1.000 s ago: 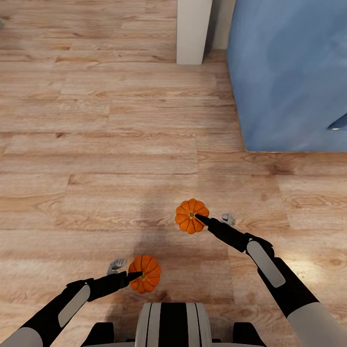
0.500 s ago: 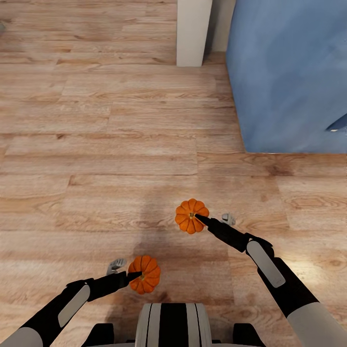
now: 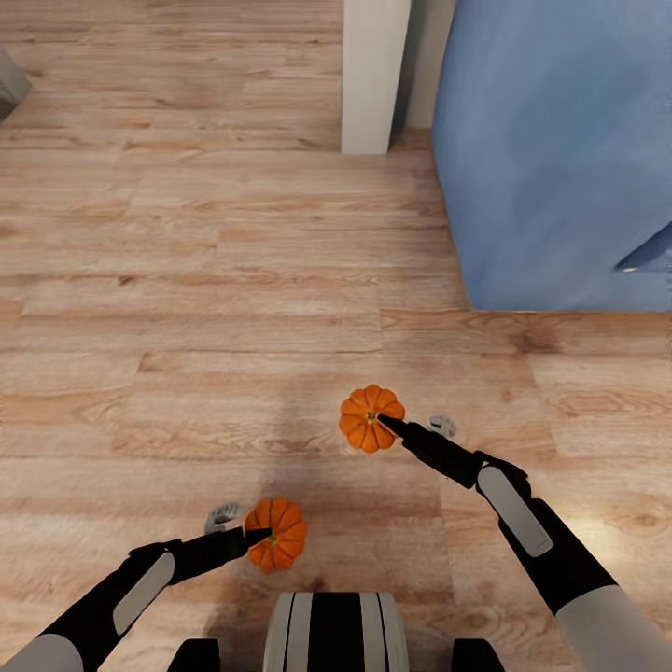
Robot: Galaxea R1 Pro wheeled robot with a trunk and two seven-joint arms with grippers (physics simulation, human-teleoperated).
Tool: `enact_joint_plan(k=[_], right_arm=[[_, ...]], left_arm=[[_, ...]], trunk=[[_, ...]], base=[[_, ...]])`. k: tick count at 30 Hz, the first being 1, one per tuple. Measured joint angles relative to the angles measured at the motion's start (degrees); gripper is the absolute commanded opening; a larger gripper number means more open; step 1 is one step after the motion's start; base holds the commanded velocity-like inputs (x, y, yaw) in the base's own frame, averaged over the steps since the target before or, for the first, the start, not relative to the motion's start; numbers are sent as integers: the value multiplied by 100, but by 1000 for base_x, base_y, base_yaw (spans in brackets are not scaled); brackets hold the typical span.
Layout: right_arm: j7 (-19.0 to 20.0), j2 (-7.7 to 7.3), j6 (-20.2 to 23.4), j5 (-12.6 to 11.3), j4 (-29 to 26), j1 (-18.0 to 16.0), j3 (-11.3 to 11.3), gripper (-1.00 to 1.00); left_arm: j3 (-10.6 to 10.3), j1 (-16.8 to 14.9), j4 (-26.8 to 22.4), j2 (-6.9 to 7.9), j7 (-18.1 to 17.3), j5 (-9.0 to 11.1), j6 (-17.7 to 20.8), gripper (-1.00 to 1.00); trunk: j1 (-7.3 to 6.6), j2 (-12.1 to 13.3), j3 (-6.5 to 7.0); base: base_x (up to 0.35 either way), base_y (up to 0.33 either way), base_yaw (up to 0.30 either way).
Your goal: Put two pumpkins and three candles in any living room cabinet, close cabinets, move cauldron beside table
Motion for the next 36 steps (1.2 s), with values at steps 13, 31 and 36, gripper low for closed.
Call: enact_joint_plan(k=[13,31,36], right_arm=[[-42,11,-20,-10,4,0,2,-100],[-34,315,-235,19,536,5,28,-100],[-22,327,-154,-17,440,72,28,-100]], left_arm=[[24,0,0,72,-49,13,6,-100],[1226,0,-112,950,-785,336,1493,-100],[1268,5,-285,1278,-1905,369,2269,-100]], trunk=[[-34,17,288],[-80,42,687],[-93,48,798]], base=[[0,0,0],[0,0,0],[0,0,0]])
